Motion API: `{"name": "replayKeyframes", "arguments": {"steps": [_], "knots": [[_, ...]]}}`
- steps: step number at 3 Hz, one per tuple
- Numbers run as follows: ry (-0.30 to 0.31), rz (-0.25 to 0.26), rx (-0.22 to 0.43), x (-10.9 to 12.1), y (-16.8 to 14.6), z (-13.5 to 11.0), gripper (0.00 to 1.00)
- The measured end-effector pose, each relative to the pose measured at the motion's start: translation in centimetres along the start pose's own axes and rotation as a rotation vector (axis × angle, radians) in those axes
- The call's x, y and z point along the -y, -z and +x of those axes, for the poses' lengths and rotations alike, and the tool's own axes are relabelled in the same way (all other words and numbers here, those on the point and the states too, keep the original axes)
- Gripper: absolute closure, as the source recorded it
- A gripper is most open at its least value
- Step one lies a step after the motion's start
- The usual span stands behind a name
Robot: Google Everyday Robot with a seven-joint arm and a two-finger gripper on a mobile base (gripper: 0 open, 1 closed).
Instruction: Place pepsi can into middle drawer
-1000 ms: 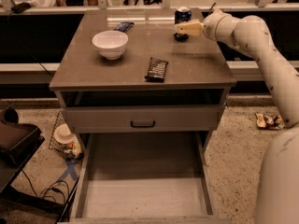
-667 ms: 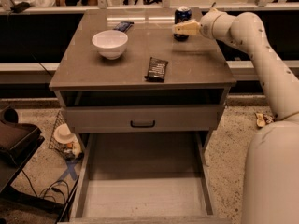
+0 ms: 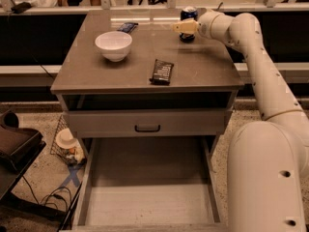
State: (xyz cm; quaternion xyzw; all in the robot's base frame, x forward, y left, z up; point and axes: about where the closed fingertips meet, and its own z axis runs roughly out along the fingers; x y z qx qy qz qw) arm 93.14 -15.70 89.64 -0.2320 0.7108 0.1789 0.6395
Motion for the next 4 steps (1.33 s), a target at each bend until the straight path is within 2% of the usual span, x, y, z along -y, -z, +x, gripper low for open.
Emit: {"name": "replayKeyframes", "arguments": {"steps": [1, 3, 4], "knots": [[0.0, -0.001, 0.003, -0.06, -0.17, -0.12, 0.17], [-0.002, -0.01, 0.0, -0.6, -0.73, 0.12, 0.64], [-0.003, -0.013, 0.0, -0.82, -1.01, 0.14, 0.95]]}}
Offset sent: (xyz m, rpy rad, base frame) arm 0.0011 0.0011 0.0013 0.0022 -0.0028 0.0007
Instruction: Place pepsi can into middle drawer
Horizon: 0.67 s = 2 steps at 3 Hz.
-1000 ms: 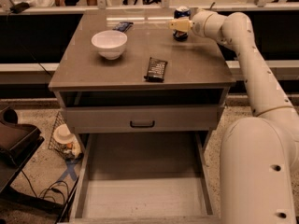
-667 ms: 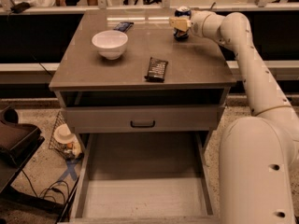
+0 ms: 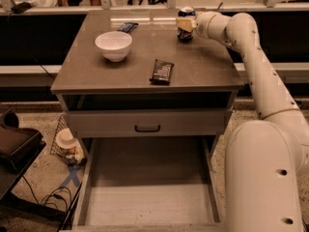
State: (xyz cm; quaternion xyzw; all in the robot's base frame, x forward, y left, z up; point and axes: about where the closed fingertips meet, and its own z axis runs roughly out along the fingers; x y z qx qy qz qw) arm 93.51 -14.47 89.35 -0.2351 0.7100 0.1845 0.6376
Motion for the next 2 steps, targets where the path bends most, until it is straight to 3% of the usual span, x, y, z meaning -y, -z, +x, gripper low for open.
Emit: {"name": "replayKeyframes", "arguments": {"steps": [1, 2], "knots": [[0.0, 0.004, 0.002, 0.1, -0.1, -0.4, 1.0], [0.021, 0.039, 0.011, 0.9, 1.8, -2.8, 1.0]]}}
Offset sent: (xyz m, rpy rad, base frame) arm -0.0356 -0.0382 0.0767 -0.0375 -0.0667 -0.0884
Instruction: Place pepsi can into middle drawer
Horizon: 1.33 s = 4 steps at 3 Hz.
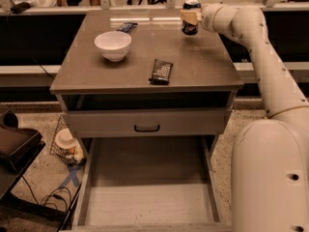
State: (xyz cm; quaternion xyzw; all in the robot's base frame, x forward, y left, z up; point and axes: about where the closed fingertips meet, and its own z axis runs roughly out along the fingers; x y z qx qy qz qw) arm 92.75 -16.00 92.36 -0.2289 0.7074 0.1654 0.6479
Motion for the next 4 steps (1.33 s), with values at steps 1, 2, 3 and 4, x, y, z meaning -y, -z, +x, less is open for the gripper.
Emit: {"name": "replayKeyframes", "arguments": {"steps": [1, 2, 3, 4], "knots": [[0.021, 0.051, 0.029, 0.8, 4.3, -3.9, 1.0], [0.028, 0.066, 0.022, -0.8, 7.8, -5.1, 1.0], [0.037, 0.1, 0.088, -2.9, 14.3, -10.0, 1.0], [0.027, 0.007, 0.091, -9.9, 20.6, -9.4, 1.0]]}}
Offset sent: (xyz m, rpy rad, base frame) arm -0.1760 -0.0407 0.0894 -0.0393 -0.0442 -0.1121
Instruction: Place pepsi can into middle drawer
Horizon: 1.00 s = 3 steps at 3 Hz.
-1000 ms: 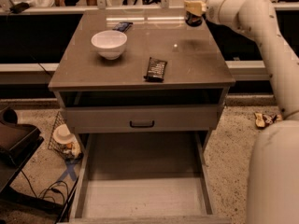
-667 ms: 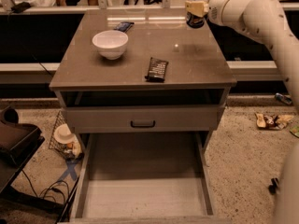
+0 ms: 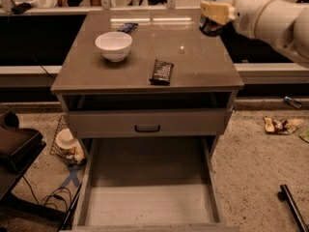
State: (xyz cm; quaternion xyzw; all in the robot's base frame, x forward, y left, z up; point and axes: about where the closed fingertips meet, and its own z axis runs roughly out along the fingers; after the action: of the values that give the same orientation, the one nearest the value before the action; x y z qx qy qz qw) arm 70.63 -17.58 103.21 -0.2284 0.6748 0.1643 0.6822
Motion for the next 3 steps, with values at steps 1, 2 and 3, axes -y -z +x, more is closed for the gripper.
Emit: {"name": "replayKeyframes", "arguments": {"steps": [1, 2, 3], "knots": [[0.023, -0.098, -0.017, -3.6, 5.1, 1.2, 1.0], [0.015, -0.218, -0.042, -5.3, 12.5, 3.4, 1.0], [0.017, -0.247, -0.055, -6.2, 12.1, 3.8, 1.0]]}}
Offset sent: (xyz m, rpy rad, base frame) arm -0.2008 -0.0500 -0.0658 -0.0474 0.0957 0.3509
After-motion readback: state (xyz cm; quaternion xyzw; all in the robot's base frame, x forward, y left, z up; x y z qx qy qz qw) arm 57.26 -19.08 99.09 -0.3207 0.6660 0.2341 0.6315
